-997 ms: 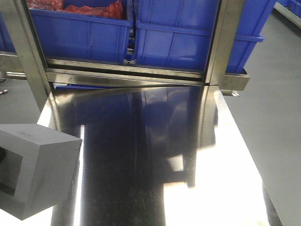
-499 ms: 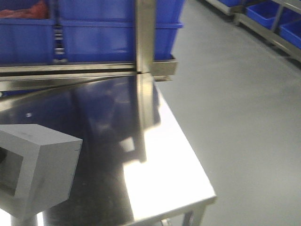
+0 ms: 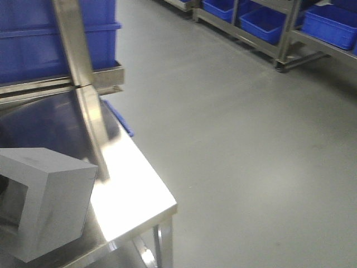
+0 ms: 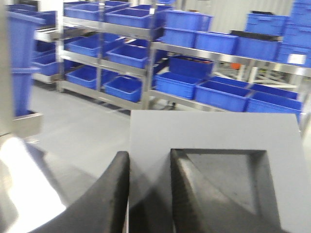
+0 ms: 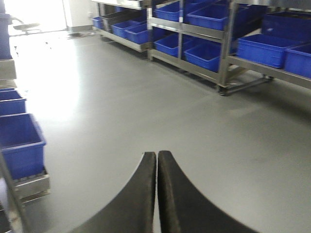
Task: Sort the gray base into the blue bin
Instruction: 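Turn the base away from the table holding the block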
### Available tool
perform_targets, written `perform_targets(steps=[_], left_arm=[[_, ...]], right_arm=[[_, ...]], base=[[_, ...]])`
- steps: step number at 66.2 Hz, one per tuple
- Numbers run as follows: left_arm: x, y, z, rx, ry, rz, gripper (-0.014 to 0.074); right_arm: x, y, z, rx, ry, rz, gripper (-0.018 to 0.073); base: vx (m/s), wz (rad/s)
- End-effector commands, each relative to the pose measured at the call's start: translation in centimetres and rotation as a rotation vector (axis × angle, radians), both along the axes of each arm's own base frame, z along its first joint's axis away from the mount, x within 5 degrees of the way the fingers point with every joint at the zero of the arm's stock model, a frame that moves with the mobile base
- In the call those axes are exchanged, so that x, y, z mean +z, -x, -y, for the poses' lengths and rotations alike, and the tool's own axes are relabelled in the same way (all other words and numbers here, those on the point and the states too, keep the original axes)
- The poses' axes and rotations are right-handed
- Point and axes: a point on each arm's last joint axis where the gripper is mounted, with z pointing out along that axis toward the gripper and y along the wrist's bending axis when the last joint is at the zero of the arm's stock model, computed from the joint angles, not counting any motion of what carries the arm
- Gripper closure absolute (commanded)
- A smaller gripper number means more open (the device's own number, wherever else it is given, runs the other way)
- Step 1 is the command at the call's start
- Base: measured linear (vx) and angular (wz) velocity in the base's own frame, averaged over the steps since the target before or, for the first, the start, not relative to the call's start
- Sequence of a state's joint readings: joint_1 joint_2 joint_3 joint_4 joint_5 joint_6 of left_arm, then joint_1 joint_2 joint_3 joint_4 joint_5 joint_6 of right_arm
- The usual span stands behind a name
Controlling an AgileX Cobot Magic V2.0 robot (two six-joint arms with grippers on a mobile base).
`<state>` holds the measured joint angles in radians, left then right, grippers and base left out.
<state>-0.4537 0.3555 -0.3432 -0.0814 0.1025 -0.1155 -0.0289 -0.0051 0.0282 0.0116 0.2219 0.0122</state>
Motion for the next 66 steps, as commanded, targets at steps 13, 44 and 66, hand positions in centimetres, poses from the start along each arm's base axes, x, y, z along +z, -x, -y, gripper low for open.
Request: perform_targets(steps=[13,44,66], left_arm=[[1.98,0.12,-0.10,0.003,0.073,0.118,0.0594],[1.98,0.12,-0.10,0.003,0.073,0.118,0.0594],[1.98,0.12,-0.10,0.003,0.073,0.118,0.0594]], right_arm=[[0.49,-0.20,0.03,-0.002,0.018,0.052,0.0564],[0.49,-0.20,0.03,-0.002,0.018,0.052,0.0564],[0.49,-0.20,0.03,-0.002,0.018,0.052,0.0564]], base=[[-0.04,-0.47],[0.01,-0.47],[0.07,-0.55]])
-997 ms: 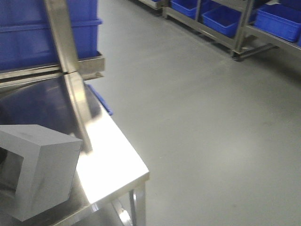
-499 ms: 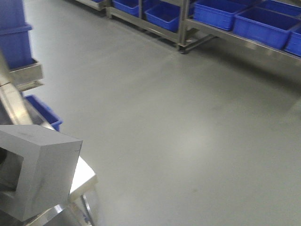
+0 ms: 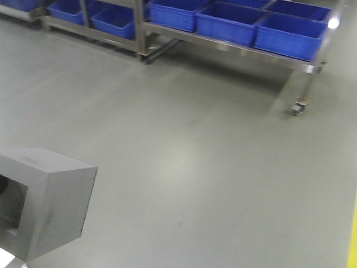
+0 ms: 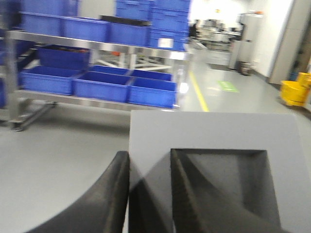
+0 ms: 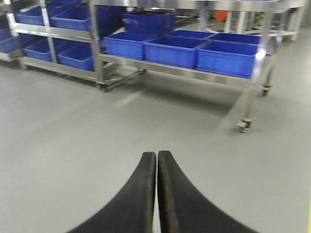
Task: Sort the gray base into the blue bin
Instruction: 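Turn the base away from the table holding the block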
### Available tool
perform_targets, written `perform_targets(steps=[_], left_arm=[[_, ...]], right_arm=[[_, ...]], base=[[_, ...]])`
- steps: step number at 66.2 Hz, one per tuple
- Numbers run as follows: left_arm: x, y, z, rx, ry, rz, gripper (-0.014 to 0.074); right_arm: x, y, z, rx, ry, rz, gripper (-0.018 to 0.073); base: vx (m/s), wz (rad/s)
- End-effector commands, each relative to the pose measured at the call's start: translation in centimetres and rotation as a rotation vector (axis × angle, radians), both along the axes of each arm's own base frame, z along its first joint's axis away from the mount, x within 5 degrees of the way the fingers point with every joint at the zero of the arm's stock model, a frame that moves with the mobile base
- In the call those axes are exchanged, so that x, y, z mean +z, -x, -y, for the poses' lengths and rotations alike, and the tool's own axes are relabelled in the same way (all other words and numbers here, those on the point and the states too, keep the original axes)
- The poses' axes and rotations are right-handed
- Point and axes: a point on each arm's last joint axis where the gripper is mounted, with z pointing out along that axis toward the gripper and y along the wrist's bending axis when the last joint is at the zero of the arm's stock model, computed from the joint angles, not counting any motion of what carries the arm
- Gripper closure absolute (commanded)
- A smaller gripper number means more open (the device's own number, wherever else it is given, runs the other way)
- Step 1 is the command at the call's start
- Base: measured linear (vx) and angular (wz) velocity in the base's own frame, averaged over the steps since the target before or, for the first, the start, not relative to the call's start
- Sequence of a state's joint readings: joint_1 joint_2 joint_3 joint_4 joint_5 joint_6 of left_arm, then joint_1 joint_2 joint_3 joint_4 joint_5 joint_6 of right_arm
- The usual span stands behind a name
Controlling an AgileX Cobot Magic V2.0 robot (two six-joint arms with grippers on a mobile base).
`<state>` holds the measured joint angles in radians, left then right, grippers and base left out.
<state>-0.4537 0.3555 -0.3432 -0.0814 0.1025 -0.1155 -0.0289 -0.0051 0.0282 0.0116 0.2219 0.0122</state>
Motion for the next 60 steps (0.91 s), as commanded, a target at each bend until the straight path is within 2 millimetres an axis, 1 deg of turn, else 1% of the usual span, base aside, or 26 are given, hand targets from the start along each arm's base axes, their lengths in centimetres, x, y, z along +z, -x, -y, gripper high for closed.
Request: perform_targets(steps=[1,38,60], left_arm=[[1.98,0.12,-0.10,0.003,0.073,0.118,0.0594],[1.97,0.12,-0.10,0.003,0.072,0.118,0.0594],[1.97,0.12,-0.10,0.003,0.072,0.118,0.0594]], right_arm=[[0.49,-0.20,0.03,-0.002,0.018,0.052,0.0564],[0.49,-0.20,0.03,-0.002,0.018,0.052,0.0564],[0.49,-0.20,0.03,-0.002,0.018,0.052,0.0564]], base=[[0.08,-0.62],[0.10,-0.64],[0.16,-0.40]])
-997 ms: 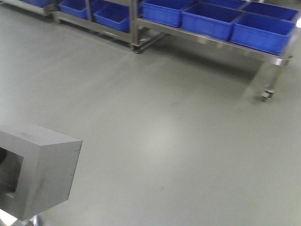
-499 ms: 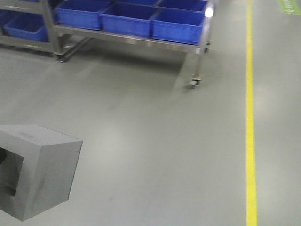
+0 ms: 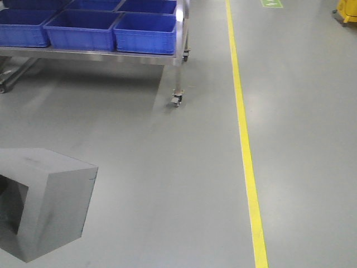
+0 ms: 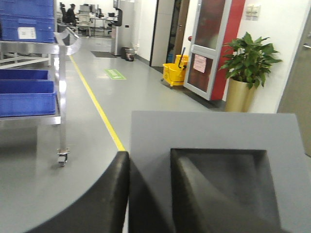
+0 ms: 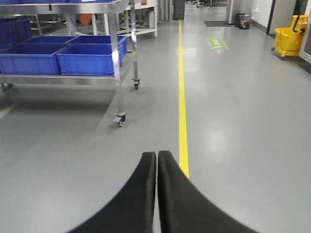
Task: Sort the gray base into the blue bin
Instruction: 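Turn the base away from the table holding the block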
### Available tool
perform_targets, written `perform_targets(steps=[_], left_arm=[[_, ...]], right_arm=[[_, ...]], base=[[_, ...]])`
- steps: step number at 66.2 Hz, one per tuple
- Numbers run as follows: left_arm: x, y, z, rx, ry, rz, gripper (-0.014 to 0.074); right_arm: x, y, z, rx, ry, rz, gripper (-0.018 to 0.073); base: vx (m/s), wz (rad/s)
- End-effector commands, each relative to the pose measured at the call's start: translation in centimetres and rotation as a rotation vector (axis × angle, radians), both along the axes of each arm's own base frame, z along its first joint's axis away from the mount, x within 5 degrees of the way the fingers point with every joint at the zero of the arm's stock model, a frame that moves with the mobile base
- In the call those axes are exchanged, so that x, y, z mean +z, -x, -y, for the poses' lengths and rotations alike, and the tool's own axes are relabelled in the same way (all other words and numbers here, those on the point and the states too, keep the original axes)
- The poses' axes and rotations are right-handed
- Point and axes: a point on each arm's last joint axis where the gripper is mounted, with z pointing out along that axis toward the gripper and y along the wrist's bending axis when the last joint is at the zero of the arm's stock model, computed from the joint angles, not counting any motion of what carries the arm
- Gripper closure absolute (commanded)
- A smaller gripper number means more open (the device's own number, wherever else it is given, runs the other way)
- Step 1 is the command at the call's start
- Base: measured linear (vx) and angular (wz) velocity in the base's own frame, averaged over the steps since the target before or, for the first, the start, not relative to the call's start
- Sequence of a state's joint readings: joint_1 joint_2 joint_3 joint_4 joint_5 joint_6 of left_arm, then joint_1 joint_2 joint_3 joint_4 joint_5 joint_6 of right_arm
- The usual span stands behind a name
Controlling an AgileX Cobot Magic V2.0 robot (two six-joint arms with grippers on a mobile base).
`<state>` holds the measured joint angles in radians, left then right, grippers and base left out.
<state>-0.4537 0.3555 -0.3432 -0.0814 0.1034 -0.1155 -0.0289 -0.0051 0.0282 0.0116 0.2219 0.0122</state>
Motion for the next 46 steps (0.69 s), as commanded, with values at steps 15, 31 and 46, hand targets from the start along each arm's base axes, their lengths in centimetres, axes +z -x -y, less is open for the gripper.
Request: perform_targets(steps=[15,31,46], left_arm=[[1.98,0.12,-0.10,0.003,0.073,0.118,0.0594],[1.98,0.12,-0.10,0.003,0.073,0.118,0.0594],[1.98,0.12,-0.10,0.003,0.073,0.118,0.0594]], right_arm=[[0.49,-0.20,0.03,-0.002,0.018,0.052,0.0564],[0.49,-0.20,0.03,-0.002,0.018,0.052,0.0564],[0.49,-0.20,0.03,-0.002,0.018,0.052,0.0564]], base=[[0.21,-0.18],[0.28,-0.07],[0.33,-0.01]])
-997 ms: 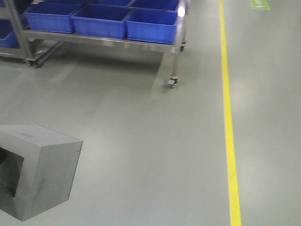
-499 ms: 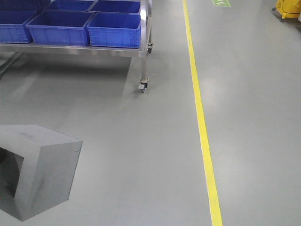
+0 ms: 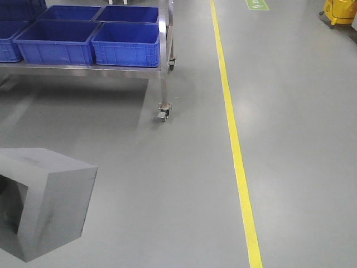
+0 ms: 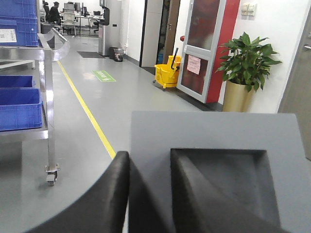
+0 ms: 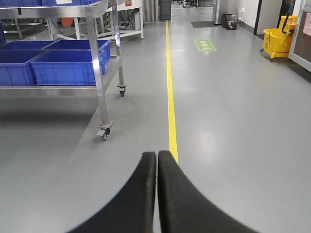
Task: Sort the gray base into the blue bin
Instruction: 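Turn the base away from the table holding the block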
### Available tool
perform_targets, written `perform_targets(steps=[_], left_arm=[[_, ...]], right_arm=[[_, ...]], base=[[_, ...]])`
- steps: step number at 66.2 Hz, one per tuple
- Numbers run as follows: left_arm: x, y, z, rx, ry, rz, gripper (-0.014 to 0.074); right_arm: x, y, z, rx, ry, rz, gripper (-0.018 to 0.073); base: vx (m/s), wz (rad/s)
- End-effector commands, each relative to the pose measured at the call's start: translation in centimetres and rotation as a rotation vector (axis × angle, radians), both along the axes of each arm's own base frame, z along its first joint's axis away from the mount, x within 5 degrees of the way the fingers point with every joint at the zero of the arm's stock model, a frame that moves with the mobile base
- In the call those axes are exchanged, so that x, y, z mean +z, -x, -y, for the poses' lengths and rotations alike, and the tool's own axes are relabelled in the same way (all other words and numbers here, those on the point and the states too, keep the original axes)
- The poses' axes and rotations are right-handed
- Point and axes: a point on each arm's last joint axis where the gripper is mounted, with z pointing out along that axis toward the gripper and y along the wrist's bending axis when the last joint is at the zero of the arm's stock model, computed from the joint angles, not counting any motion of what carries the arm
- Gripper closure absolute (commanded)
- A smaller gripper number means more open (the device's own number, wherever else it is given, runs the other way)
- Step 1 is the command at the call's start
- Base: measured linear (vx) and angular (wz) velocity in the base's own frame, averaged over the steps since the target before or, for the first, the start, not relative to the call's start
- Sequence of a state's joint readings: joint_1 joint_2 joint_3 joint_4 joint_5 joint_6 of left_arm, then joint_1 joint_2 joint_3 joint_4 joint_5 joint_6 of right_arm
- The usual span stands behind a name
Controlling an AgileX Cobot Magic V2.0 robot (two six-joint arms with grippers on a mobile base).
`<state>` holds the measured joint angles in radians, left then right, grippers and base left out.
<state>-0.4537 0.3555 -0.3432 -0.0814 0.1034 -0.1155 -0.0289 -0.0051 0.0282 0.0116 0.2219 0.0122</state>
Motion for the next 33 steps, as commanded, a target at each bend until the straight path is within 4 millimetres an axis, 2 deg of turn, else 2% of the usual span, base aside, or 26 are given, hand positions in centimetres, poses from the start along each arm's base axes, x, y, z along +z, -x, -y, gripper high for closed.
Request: perform_targets(steps=[1,33], left_arm=[[1.98,0.12,-0.10,0.003,0.073,0.118,0.0594],[1.98,0.12,-0.10,0.003,0.073,0.118,0.0594]], right_arm=[[0.49,-0.20,0.03,-0.002,0.018,0.052,0.0564],[0.49,-0.20,0.03,-0.002,0.018,0.052,0.0564]], base=[[0.35,-0.02],[0.36,-0.01]])
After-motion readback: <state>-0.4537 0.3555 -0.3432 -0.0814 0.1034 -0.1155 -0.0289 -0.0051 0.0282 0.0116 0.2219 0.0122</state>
